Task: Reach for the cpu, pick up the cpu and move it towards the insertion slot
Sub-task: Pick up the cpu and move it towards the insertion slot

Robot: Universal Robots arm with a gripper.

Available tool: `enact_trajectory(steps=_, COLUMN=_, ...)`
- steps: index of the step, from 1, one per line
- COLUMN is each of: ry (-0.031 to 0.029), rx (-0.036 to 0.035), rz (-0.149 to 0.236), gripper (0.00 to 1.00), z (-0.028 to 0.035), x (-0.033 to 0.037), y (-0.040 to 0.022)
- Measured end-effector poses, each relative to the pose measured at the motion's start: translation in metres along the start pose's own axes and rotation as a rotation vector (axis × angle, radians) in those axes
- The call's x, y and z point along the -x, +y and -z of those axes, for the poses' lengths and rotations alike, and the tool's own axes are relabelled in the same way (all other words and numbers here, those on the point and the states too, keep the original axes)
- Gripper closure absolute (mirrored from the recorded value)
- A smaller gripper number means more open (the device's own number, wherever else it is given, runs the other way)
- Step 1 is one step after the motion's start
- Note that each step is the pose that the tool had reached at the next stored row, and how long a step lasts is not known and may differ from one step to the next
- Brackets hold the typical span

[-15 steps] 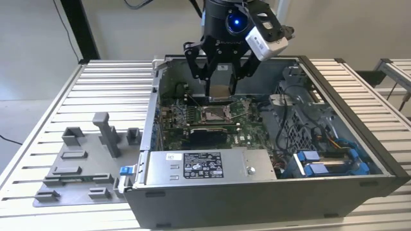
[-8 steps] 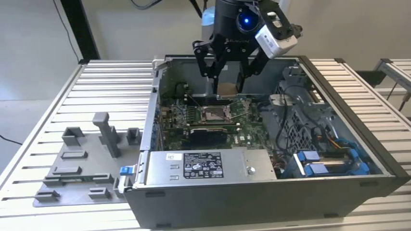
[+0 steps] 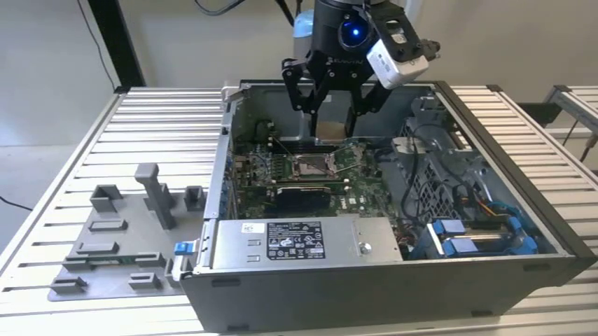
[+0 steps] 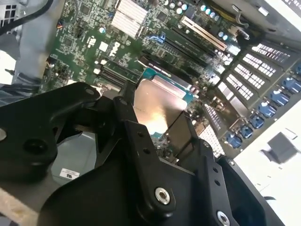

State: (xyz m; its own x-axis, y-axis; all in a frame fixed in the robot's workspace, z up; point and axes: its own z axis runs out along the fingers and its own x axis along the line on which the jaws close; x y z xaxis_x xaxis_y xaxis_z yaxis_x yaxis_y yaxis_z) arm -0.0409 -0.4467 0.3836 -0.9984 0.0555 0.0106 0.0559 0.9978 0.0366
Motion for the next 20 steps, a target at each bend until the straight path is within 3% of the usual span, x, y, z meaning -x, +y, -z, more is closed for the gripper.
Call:
enact_trajectory(steps=6, ry=-0.0001, rx=-0.0002, rz=-0.002, gripper=1.00, z=0.0001, x=0.0000, y=0.0002)
enact_trajectory(steps=9, ry=-0.0001, rx=-0.0002, rz=-0.002, gripper=1.00, z=-0.0002, x=-0.0003, y=0.0053)
enact_trajectory(steps=20, ry=-0.0001, rx=-0.0002, rz=-0.002, gripper=1.00, z=-0.0030, x=-0.0029, y=0.0514)
